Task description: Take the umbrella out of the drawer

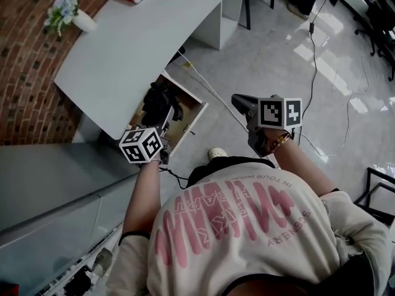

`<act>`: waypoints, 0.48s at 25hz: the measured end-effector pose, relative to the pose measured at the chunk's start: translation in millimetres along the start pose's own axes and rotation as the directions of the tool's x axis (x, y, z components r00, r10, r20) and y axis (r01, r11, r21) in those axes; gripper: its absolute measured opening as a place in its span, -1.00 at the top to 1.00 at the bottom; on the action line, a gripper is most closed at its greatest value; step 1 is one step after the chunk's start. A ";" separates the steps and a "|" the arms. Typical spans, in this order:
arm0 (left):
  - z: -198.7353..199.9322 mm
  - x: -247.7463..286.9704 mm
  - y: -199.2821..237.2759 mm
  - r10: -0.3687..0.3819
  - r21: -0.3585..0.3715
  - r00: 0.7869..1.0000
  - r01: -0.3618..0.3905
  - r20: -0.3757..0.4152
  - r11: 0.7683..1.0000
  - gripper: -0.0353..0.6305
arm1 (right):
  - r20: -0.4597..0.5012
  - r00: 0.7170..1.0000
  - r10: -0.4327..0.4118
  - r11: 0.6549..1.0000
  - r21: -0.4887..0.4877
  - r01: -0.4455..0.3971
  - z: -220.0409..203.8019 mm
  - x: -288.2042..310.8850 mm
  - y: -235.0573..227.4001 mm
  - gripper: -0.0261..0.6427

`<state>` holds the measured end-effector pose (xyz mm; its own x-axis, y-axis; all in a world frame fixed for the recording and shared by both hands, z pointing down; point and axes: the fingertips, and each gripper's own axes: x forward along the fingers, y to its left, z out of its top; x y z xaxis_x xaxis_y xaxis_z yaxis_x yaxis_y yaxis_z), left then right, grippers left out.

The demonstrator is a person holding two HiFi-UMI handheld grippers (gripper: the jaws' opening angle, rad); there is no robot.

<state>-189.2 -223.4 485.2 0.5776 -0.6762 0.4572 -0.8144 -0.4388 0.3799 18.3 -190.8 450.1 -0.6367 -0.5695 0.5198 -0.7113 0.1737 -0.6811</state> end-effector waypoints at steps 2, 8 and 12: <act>12.0 -7.4 -5.2 -0.005 0.001 0.999 0.005 0.039 1.000 0.18 | 0.005 0.999 0.041 0.999 -0.027 -0.041 9.8 5.6 17.6 0.89; 52.3 -28.4 -18.2 -0.017 0.003 0.988 0.017 0.156 1.000 0.19 | -0.002 0.990 0.138 0.985 -0.101 -0.137 31.8 20.7 62.5 0.89; 84.0 -42.8 -26.8 -0.028 0.015 0.971 0.025 0.237 1.000 0.19 | -0.006 0.982 0.190 0.971 -0.143 -0.189 45.6 28.2 87.9 0.89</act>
<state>-196.8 -232.4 387.9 0.5704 -0.7846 0.2432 -0.8004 -0.4643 0.3792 -48.6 -228.1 381.4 -0.7621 -0.5216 0.3836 -0.6133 0.3915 -0.6860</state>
